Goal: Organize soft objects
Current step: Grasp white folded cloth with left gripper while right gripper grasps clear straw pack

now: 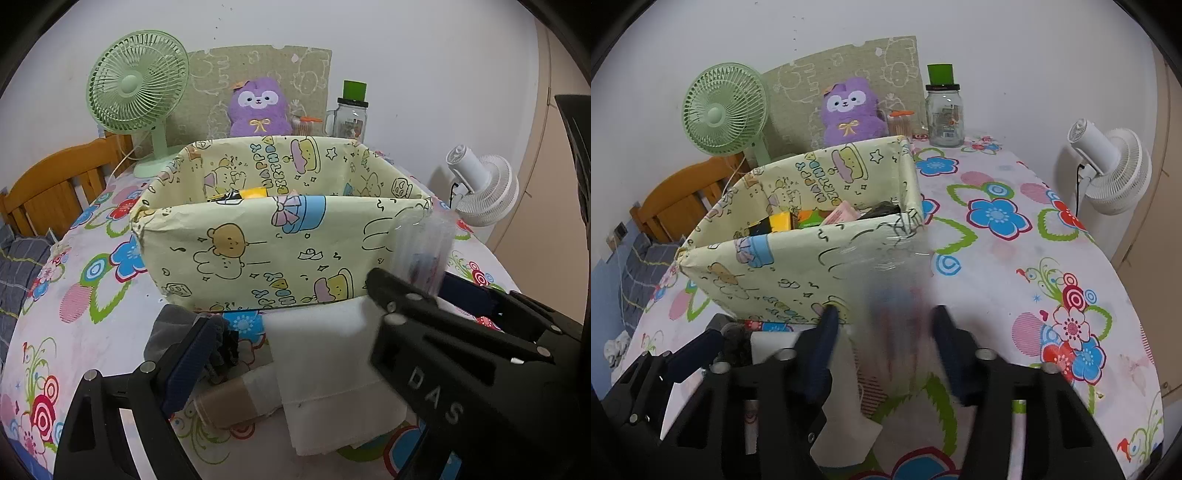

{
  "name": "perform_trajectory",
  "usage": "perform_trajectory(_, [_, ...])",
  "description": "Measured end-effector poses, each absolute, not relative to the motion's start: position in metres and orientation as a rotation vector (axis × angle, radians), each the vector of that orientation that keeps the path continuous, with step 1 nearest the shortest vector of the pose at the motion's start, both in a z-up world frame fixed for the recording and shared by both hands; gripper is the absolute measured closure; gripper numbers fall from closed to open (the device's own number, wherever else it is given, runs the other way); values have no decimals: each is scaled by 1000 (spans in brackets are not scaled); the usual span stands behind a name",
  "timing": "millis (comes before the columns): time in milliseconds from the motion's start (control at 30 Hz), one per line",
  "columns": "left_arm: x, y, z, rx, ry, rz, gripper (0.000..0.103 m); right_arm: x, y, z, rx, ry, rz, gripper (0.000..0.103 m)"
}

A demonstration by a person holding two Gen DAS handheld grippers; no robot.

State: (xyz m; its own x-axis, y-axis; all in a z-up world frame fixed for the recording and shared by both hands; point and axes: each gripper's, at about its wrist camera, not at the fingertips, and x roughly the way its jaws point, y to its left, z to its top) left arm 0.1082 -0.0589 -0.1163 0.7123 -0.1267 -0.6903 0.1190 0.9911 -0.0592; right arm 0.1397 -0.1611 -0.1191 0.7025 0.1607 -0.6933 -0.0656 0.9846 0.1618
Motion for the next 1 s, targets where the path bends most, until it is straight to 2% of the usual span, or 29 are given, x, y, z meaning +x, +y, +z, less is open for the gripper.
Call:
perform_trajectory(133, [110,-62,-116,-8,765,-142,11,140,-165,-118,139,768,119,65])
perform_trajectory(267, [111,-67,-115,-12,765,-154,11,138,-170,-115,134,755,105,68])
perform_trajectory(867, [114,-90,-125,-7,795,-178,11,126,-188,-117,120,734,18,71])
perform_trajectory(1000, [118,-89,-130,-17,809,-172,14,127,-186,-118,114,729,9,72])
